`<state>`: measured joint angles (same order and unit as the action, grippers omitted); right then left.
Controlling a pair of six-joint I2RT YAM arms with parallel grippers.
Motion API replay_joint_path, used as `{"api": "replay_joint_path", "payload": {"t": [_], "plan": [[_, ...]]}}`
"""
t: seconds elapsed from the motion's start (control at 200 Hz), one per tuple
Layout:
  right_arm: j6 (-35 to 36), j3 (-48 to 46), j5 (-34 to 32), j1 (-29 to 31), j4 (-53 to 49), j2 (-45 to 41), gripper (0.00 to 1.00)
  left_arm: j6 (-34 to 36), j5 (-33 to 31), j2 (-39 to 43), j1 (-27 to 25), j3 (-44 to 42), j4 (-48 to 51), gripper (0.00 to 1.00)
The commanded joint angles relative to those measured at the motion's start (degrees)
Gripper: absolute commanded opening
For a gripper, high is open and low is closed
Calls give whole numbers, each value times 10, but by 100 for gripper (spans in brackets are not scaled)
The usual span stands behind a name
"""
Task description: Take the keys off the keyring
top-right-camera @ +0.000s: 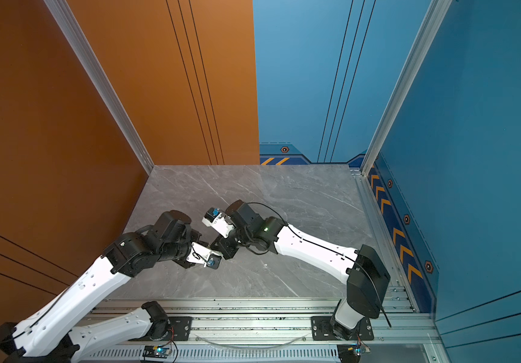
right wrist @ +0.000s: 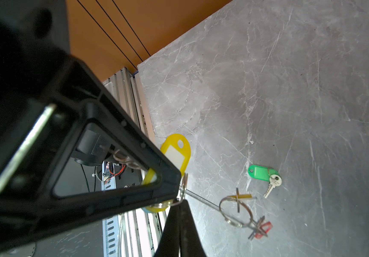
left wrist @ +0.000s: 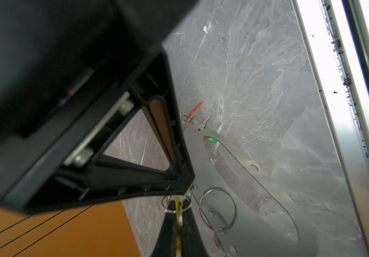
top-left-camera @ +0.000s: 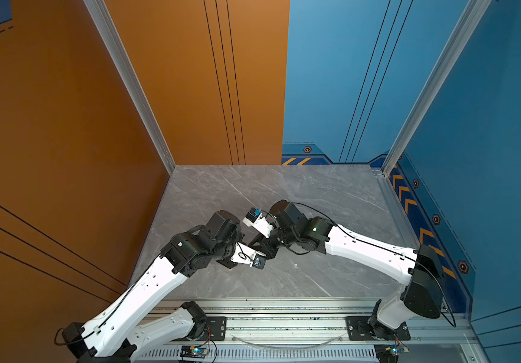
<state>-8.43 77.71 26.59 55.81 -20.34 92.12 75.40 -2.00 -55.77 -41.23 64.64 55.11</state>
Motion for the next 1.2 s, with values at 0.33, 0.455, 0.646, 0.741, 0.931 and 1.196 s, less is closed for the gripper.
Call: {"api": "replay_joint_path", "payload": {"t": [0.33,0.455,0.646,0.741,0.931,1.196], "plan": [[-62,-56,-84,-29,58,-48,0,9,19,29,23,-5,26,0],[-63,-65,-85,-30,56,-57,0,17,29,27,43,0,28,0],[-63,-76,-86,-28,65,-68,0,22,36,24,57,6,31,0],[-52,-75,-86,-24,59,-69,0,15,41,23,61,8,29,0],[-23,-104,-79,-12,112,-91,0,-37,82,27,78,18,15,0],[30,-124,-111,14,151,-111,0,-89,118,33,88,29,-11,0]]}}
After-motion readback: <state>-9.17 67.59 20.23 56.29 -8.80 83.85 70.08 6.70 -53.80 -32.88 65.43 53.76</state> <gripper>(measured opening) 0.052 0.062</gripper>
